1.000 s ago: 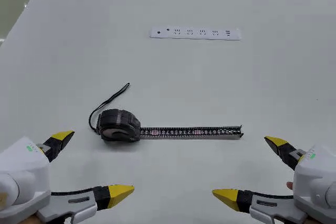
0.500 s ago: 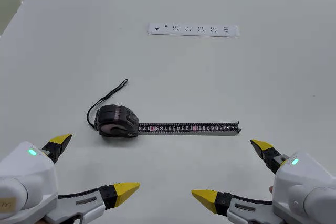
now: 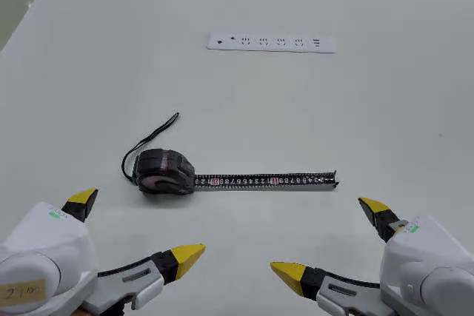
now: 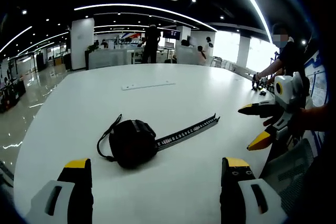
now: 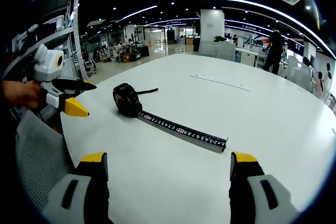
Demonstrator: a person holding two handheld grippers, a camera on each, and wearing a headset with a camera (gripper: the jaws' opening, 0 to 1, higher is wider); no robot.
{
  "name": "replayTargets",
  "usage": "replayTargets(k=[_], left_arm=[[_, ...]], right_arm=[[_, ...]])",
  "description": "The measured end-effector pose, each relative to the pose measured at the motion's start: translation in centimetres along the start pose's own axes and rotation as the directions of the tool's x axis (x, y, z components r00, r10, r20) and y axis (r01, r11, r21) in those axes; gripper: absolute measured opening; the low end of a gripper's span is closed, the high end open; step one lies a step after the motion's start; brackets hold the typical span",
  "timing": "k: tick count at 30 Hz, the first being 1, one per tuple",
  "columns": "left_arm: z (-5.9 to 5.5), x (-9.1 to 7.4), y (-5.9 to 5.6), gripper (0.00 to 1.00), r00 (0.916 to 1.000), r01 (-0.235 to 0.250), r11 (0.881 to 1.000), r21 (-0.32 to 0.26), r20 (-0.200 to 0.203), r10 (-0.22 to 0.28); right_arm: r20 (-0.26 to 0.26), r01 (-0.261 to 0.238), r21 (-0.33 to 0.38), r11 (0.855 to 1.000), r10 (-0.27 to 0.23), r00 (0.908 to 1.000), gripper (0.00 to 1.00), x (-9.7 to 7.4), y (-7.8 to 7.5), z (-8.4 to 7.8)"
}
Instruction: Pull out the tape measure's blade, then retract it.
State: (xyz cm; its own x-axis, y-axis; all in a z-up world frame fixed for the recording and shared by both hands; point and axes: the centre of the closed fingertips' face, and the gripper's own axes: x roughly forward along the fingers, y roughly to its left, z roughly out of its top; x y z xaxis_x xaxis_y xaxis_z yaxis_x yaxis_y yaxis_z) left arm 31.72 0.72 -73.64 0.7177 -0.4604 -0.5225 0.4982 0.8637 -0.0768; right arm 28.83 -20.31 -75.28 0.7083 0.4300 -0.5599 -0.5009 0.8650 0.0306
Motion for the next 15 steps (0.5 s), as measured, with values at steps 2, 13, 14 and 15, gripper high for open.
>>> replayTargets(k=[2,13,14,15], left_arm=[[-0.04,0.02,-0.03,1.0,1.0,-0.007,1.0,0.0,-0.006,0.007],[0.26,-0.25,-0.07,1.0,0.9991,-0.042,0.999,-0.021,0.009,0.042],[0.26,-0.25,-0.07,1.0,0.999,-0.044,0.999,-0.023,0.01,0.044],[0.3,-0.24,-0.1,1.0,0.9989,-0.045,0.999,-0.023,0.012,0.045]], right_arm=[[-0.003,0.007,-0.002,1.0,-0.007,1.0,0.98,-0.01,-0.12,-0.05],[-0.012,0.019,0.001,1.0,-0.019,0.9997,0.98,-0.07,-0.2,-0.17],[-0.012,0.02,0.001,1.0,-0.02,0.9997,0.98,-0.07,-0.23,-0.16],[-0.012,0.021,0.001,1.0,-0.021,0.9997,0.98,-0.07,-0.24,-0.15]])
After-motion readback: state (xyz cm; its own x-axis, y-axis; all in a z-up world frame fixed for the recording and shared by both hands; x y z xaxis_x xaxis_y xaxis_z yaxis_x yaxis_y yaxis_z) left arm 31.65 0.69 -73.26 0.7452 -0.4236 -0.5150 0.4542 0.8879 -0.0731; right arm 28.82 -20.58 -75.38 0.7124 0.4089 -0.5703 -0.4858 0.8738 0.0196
